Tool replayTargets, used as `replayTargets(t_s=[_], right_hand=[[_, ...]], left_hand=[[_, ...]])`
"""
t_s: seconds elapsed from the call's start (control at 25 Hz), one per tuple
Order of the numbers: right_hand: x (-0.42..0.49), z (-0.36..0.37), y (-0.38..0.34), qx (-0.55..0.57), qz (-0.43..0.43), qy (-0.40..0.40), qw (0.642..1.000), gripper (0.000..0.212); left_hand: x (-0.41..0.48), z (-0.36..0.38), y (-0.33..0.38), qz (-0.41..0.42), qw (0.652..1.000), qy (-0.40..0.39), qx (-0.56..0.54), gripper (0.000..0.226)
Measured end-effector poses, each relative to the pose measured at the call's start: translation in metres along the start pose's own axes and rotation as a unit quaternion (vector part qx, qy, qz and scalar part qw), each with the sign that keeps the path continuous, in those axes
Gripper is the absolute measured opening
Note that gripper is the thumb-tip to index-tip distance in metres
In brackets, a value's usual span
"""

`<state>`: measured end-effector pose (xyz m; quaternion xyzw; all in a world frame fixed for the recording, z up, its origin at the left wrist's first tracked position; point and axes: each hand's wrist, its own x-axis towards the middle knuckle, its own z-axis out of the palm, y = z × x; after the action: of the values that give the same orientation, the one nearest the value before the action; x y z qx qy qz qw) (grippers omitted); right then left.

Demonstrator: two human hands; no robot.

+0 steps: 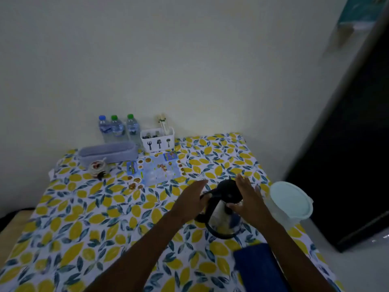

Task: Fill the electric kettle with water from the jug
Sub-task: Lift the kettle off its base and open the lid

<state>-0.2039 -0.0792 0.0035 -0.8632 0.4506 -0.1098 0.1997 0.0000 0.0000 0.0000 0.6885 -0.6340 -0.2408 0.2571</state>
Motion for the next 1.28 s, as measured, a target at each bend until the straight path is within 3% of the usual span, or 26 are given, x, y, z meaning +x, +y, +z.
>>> replayTargets(t_s=[0.2, 0.36, 0.52, 0.64, 0.72, 0.92, 1.12, 1.28], right_hand=[[0.006, 0.036, 0.033, 0.09, -0.026, 0.012, 0.996, 0.098], [0.006, 0.052, 0.05, 0.151, -0.037, 0.035, 0.987, 0.097], [0.009, 0.053, 0.048, 0.169, -0.035, 0.037, 0.984, 0.095], [0.003, 0.047, 0.043, 0.187, -0.029, 0.039, 0.981, 0.095], [-0.004, 0.041, 0.037, 0.185, -0.048, 0.051, 0.98, 0.094], [-0.035, 0.039, 0.002, 0.139, -0.119, 0.039, 0.982, 0.093], [-0.062, 0.069, -0.031, 0.096, -0.088, -0.042, 0.991, 0.101], [-0.079, 0.098, -0.055, 0.098, -0.084, -0.099, 0.987, 0.105]], left_hand=[[0.014, 0.05, -0.004, -0.058, 0.996, 0.017, -0.069, 0.056], [0.015, 0.071, -0.012, -0.1, 0.986, 0.075, -0.107, 0.039], [0.02, 0.065, -0.005, -0.119, 0.98, 0.083, -0.135, 0.024], [0.016, 0.061, 0.004, -0.121, 0.972, 0.094, -0.176, 0.029], [0.003, 0.056, 0.011, -0.121, 0.967, 0.104, -0.198, 0.014], [-0.059, 0.028, -0.005, -0.135, 0.961, 0.127, -0.204, 0.024], [-0.122, 0.012, -0.044, -0.165, 0.961, 0.121, -0.189, 0.049], [-0.154, 0.008, -0.07, -0.168, 0.962, 0.107, -0.188, 0.052]])
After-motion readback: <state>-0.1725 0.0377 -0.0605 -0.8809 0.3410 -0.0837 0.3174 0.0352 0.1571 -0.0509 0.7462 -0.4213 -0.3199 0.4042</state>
